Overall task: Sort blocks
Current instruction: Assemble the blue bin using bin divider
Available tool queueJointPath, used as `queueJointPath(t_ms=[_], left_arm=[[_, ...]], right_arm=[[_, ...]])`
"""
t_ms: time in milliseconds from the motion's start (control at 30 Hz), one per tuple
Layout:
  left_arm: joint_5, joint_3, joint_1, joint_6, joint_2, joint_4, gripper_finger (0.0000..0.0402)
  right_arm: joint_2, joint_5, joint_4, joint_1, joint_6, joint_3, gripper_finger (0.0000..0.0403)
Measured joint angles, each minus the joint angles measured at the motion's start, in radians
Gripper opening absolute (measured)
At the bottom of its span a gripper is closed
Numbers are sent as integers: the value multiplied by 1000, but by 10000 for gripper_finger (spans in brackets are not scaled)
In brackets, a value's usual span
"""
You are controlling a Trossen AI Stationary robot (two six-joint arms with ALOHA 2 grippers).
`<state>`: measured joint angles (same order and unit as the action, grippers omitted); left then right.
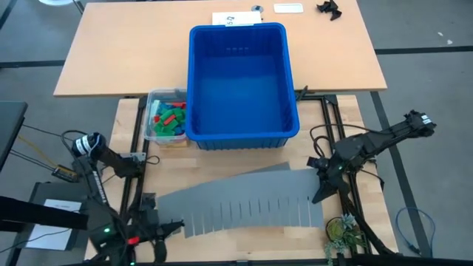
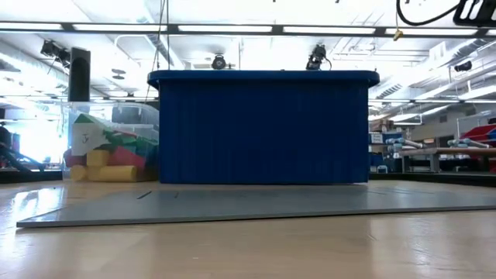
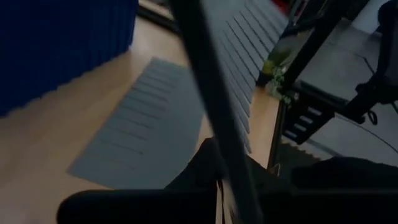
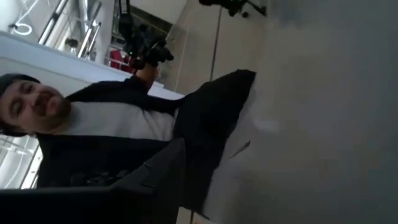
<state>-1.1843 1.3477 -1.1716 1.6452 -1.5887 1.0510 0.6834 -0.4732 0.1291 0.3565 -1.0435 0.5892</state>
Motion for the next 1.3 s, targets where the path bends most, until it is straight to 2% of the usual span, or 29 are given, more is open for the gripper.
queueJointPath(t_ms=[233,400,600,767,1000,1167,1300], left_arm=[[-49,119,-54,121,-1,304,13],[-81,177,-57,197,-1,520,13],[-83,169,-8,113,38,526,13],[-70,161,27,73,40,523,13],[-8,153,33,131,40,520,13],[20,153,26,151,40,519,13],[103,147,27,140,41,510,13]], right_arm=[[-2,45,-4,-3,39,0,184],[-3,151,-5,-7,148,0,188],[0,316,-26,-20,339,0,196],[-16,441,-16,-26,513,0,220],[-41,466,-3,-25,759,80,254],[-4,475,15,-24,879,194,250],[38,508,105,-38,1017,327,241]])
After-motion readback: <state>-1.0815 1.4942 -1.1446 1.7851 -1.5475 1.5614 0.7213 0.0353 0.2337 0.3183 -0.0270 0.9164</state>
